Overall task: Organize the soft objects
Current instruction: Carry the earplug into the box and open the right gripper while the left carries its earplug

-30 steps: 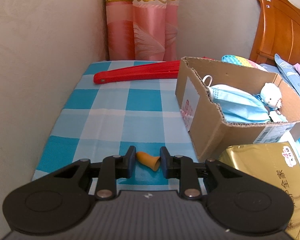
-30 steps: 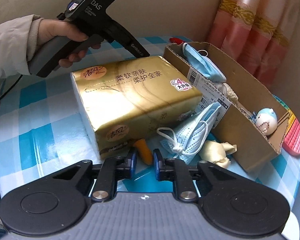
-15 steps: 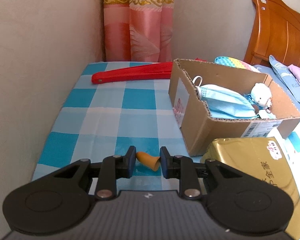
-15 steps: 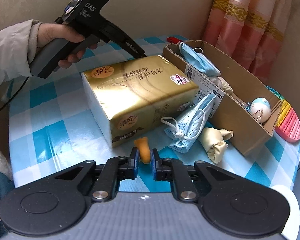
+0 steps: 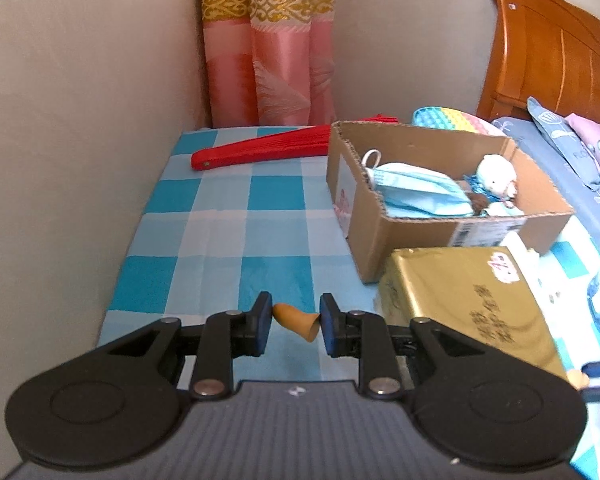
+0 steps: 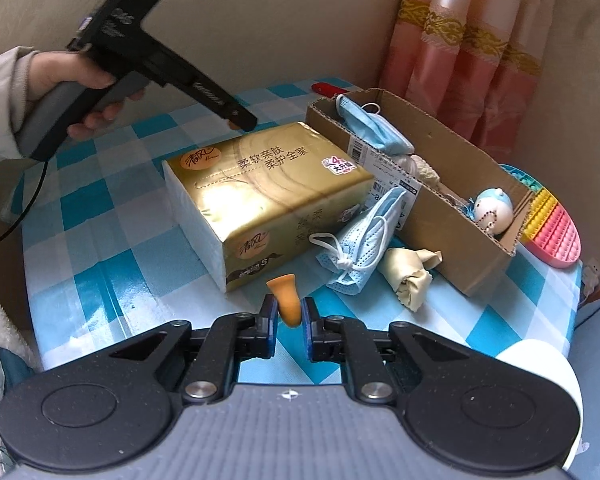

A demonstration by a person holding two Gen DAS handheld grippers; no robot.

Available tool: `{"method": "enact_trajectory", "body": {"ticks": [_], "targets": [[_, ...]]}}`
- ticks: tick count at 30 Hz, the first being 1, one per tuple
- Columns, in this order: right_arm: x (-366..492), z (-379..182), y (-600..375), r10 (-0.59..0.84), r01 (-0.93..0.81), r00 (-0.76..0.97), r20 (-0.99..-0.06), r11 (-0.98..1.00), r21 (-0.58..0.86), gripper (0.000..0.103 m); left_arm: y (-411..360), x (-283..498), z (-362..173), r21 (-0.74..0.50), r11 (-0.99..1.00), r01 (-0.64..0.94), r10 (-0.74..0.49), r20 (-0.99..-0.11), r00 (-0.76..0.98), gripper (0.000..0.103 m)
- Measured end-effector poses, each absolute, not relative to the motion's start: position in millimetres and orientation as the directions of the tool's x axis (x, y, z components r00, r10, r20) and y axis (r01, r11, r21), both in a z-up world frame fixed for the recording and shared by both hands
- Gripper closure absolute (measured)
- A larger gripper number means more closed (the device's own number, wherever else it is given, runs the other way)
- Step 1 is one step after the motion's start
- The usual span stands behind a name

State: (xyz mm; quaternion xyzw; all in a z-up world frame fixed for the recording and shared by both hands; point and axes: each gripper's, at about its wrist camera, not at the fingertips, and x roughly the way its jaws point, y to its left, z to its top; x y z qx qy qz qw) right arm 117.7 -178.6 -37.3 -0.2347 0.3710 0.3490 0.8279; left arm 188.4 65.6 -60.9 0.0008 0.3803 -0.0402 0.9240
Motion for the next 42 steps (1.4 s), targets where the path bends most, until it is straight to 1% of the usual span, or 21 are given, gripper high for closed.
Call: {"method": "enact_trajectory", "body": {"ticks": [7,13,20,23,29,30,32,33,35,36,37,41,42], "targets": [[111.7,-23.9,-180.5,0.393,-0.73,0.519,-0.759,0.666,-0.154,0.088,60.9,163.7,-42.6,-0.043,0.994,0.099,-0.101,-0.697,0.71,0.079],[124.9,-6.6,-182.3,0.368,-0.694,0.586,-0.722,0.687,-0.213,0.088,54.2,147.6,-26.0,-0.046,0.989,0.138,-0.133,-0.679,0.722,0.079],[171.9,17.9,-187.3,0.321,-0.622,0.675,-0.664,0.732,-0.278,0.088,48.9,143.1,-18.7,-0.053,0.985,0.165,-0.158,-0.671,0.725,0.079],[199.3,25.2,-189.0,0.309,-0.592,0.697,-0.647,0.757,-0.276,0.088,46.2,143.8,-18.4,-0.05,0.983,0.177,-0.164,-0.672,0.722,0.079],[246.5,25.9,-186.5,0.287,-0.555,0.705,-0.648,0.793,-0.252,0.087,43.0,147.1,-16.4,-0.036,0.98,0.197,-0.17,-0.669,0.723,0.079],[252.4,23.9,-185.4,0.281,-0.55,0.699,-0.657,0.798,-0.245,0.085,42.7,147.6,-15.9,-0.036,0.979,0.199,-0.171,-0.668,0.724,0.079],[258.7,19.8,-182.9,0.264,-0.533,0.703,-0.66,0.81,-0.244,0.075,42.1,148.4,-14.9,-0.034,0.979,0.201,-0.172,-0.666,0.726,0.079],[260.4,17.7,-182.4,0.255,-0.525,0.702,-0.665,0.817,-0.24,0.069,41.4,148.6,-14.3,-0.033,0.978,0.204,-0.173,-0.666,0.726,0.079],[259.7,14.0,-183.0,0.261,-0.519,0.687,-0.678,0.829,-0.206,0.053,39.1,149.9,-13.2,-0.025,0.977,0.212,-0.175,-0.664,0.727,0.079],[257.8,13.3,-183.5,0.263,-0.512,0.689,-0.676,0.836,-0.196,0.033,37.8,150.6,-12.4,-0.022,0.976,0.218,-0.177,-0.663,0.727,0.079],[253.6,12.8,-184.4,0.26,-0.502,0.695,-0.67,0.843,-0.193,0.021,36.5,151.5,-11.6,-0.02,0.975,0.223,-0.18,-0.663,0.727,0.079],[238.4,14.0,-184.6,0.265,-0.503,0.678,-0.686,0.848,-0.17,0.017,30.9,155.2,-7.7,-0.011,0.97,0.245,-0.191,-0.66,0.726,0.079],[235.2,14.8,-183.8,0.261,-0.502,0.677,-0.688,0.848,-0.171,0.011,29.5,156.1,-6.5,-0.008,0.968,0.25,-0.193,-0.658,0.727,0.079]]}}
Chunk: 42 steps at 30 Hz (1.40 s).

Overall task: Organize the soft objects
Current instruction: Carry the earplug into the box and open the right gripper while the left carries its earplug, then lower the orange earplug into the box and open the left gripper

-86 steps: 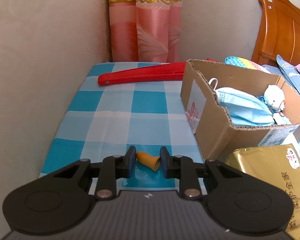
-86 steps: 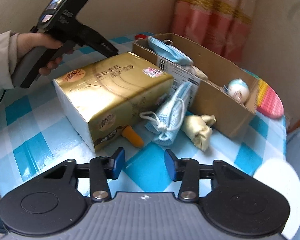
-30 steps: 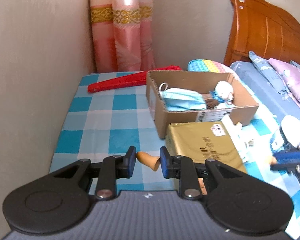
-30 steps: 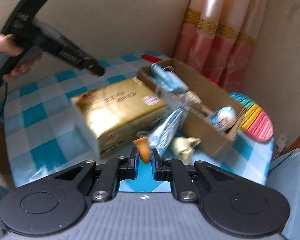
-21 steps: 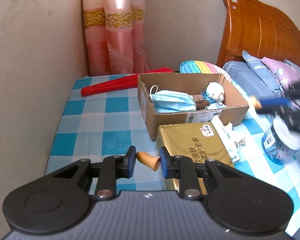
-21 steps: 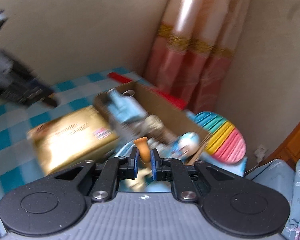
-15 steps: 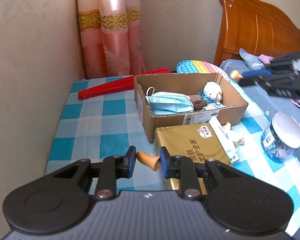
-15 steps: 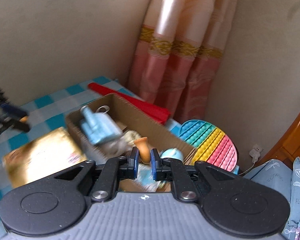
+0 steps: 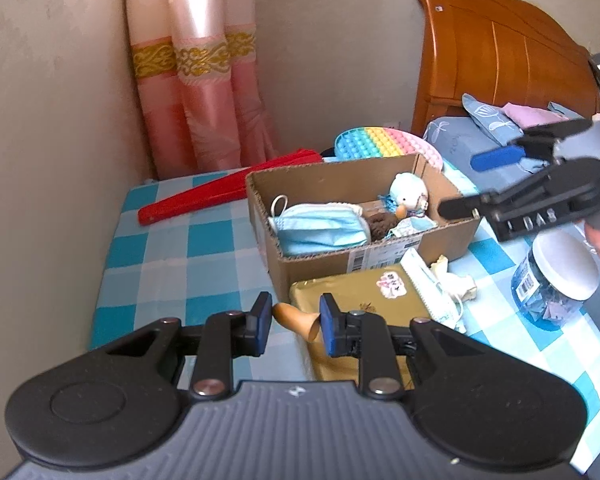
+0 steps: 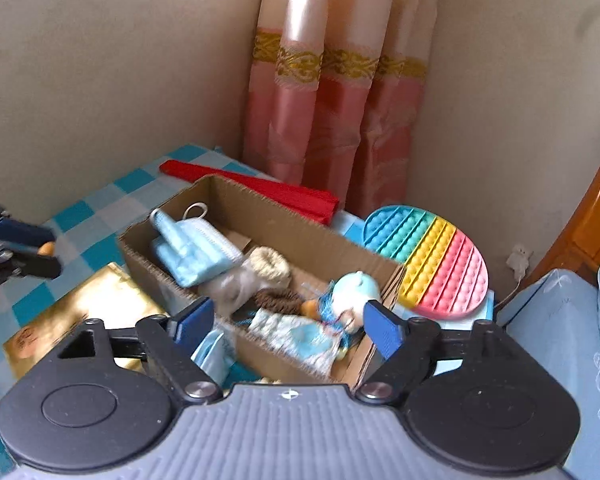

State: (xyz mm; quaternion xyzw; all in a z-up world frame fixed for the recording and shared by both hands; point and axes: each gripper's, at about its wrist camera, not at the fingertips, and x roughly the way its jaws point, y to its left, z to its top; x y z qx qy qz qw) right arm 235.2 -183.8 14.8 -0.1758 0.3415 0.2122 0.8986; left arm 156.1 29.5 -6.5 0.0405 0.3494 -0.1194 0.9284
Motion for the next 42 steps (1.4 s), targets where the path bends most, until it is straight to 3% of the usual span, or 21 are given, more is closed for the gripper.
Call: {"method": "enact_trajectory", "body": {"ticks": [3,17,29,32,34,35,36,42], "targets": [[224.6,17.6,-185.0,0.271,-0.494,0.674,-0.688,0.857,-0.147,0.0,25.8,159.1,-2.7,-0.007,0.965,0.263,-0.203,-0.655,0.728,0.079],[172.6,19.7,-190.4,0.246,-0.401,0.646,-0.722,0.915,-0.047,0.0,-1.2,180.7,23.4,0.016,0.949,0.316,-0.236,-0.627,0.742,0.079],[127.3,-1.1,-204.7,0.238,-0.294,0.649,-0.723,0.955,0.051,0.0,-48.4,241.1,37.3,0.075,0.915,0.397,-0.256,-0.653,0.713,0.079],[125.1,-1.2,-206.3,0.232,-0.284,0.653,-0.721,0.957,0.051,0.0,-60.7,256.6,37.8,0.097,0.91,0.404,-0.245,-0.659,0.711,0.07],[123.3,-0.9,-207.1,0.236,-0.289,0.655,-0.717,0.956,0.051,0.0,-64.9,265.4,38.3,0.097,0.913,0.396,-0.24,-0.657,0.715,0.039],[121.8,-0.9,-207.4,0.24,-0.294,0.657,-0.714,0.955,0.05,0.0,-67.0,269.5,38.3,0.103,0.917,0.385,-0.229,-0.655,0.72,0.015],[120.2,-0.8,-207.5,0.243,-0.299,0.66,-0.71,0.953,0.048,0.0,-68.7,272.3,38.4,0.112,0.919,0.377,-0.216,-0.657,0.723,0.009],[113.4,-1.4,-203.8,0.244,-0.315,0.678,-0.693,0.949,0.027,0.0,-65.6,259.8,46.9,0.114,0.917,0.382,-0.237,-0.616,0.751,0.009]]}}
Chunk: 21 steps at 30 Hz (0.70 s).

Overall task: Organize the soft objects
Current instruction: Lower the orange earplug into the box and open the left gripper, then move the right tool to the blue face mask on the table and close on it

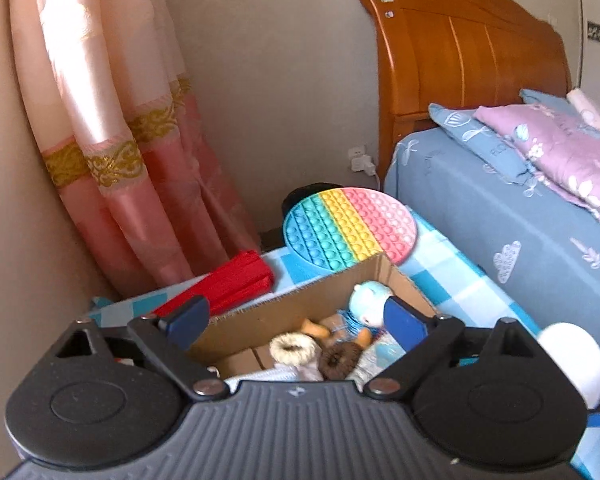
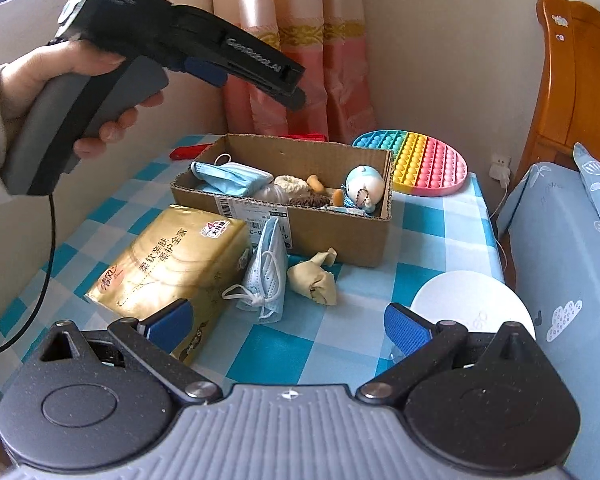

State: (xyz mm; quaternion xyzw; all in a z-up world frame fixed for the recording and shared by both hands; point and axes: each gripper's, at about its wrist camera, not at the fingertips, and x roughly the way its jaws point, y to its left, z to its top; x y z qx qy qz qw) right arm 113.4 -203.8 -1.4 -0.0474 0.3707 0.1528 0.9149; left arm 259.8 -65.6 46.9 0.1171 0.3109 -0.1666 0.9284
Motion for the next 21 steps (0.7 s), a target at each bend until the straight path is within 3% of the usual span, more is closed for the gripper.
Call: {"method": "enact_trajectory", "body": {"ticks": [11,21], "targets": [[98.4,-4.3,-196.6,0.217,-0.315,0.705,-0.675,0.949,-0.024,0.0,-45.4,198.2,37.6,0.087,0.917,0.39,-0.256,-0.621,0.741,0.006],[96.1,-10.0,-194.1,0.241,-0.33,0.702,-0.67,0.944,-0.006,0.0,-1.6,142.2,15.6,0.012,0.983,0.184,-0.137,-0.619,0.773,0.003]]}}
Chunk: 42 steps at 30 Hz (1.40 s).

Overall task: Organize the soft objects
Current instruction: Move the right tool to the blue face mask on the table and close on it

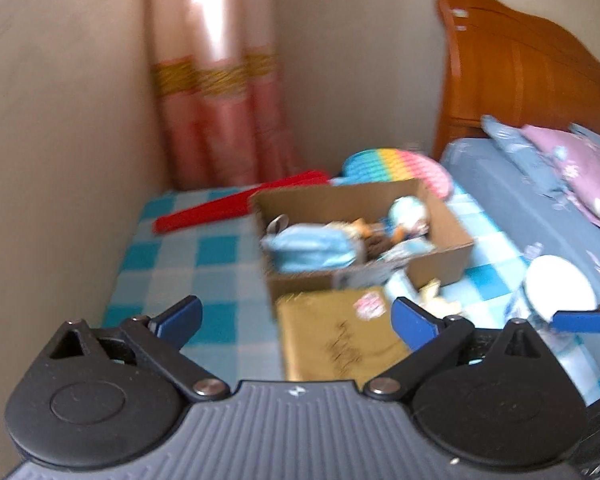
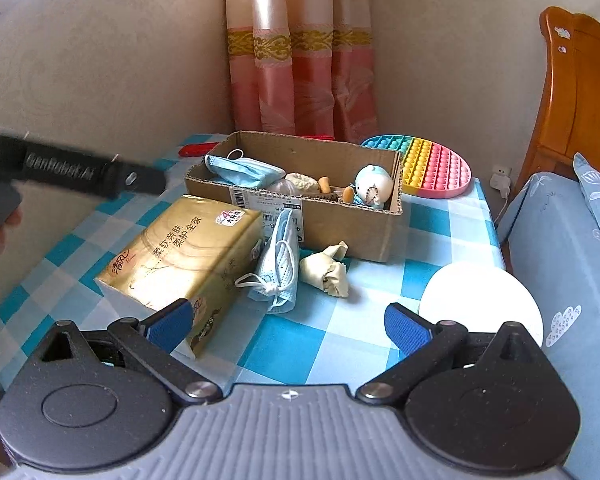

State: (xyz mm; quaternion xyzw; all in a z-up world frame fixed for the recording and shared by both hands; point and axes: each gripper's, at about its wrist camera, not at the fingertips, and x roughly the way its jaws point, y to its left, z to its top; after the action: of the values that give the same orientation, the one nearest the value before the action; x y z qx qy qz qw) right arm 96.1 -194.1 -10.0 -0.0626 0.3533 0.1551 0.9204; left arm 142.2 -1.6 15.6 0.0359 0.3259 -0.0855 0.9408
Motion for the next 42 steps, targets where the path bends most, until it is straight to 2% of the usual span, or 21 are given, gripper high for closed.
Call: {"method": "enact_trajectory", "body": {"ticks": [9,14,16,20,23,25,29,32,34,42], "targets": [[115.8,-19.4,-182.7,0.219,-0.399,0.702,-0.677,0.909,-0.12,0.0,24.9,119.3,-8.4,0.009,0.997,0.072,-0.05,-0.64,0.767,0.002],[130.8,-22.7,-173.6,0.23,-0.467,0.694,-0.682,0.865,-0.183,0.006,31.4,121.0,-11.3,0.003,0.998,0.06,-0.044,-0.638,0.769,0.002],[138.5,-25.7,-169.6,0.231,-0.487,0.684,-0.692,0.851,-0.197,0.015,33.9,121.9,-12.0,-0.004,0.998,0.058,-0.048,-0.636,0.77,0.002],[151.5,-34.9,-159.8,0.232,-0.52,0.663,-0.712,0.826,-0.216,0.024,37.4,127.1,-14.4,-0.005,0.999,0.049,-0.041,-0.636,0.771,0.002],[160.4,-41.5,-153.2,0.234,-0.541,0.651,-0.722,0.811,-0.224,0.035,38.8,130.5,-18.1,-0.011,0.999,0.051,-0.046,-0.64,0.767,0.002],[166.1,-45.8,-150.2,0.23,-0.548,0.645,-0.729,0.804,-0.232,0.046,39.3,133.0,-20.6,-0.011,0.999,0.053,-0.048,-0.645,0.763,0.002],[173.6,-52.9,-146.9,0.24,-0.567,0.625,-0.743,0.794,-0.22,0.051,41.4,137.7,-24.5,-0.017,0.999,0.052,-0.051,-0.651,0.758,0.002],[175.4,-56.1,-144.6,0.247,-0.579,0.615,-0.749,0.786,-0.216,0.058,43.5,139.5,-25.7,-0.022,0.999,0.047,-0.05,-0.651,0.757,0.002],[175.9,-57.2,-143.6,0.243,-0.576,0.613,-0.752,0.789,-0.214,0.073,44.2,140.5,-26.3,-0.023,0.999,0.043,-0.048,-0.653,0.756,0.002],[166.2,-51.2,-152.4,0.249,-0.562,0.609,-0.754,0.805,-0.188,0.08,42.7,139.7,-24.5,-0.031,0.998,0.051,-0.059,-0.651,0.757,0.002]]}}
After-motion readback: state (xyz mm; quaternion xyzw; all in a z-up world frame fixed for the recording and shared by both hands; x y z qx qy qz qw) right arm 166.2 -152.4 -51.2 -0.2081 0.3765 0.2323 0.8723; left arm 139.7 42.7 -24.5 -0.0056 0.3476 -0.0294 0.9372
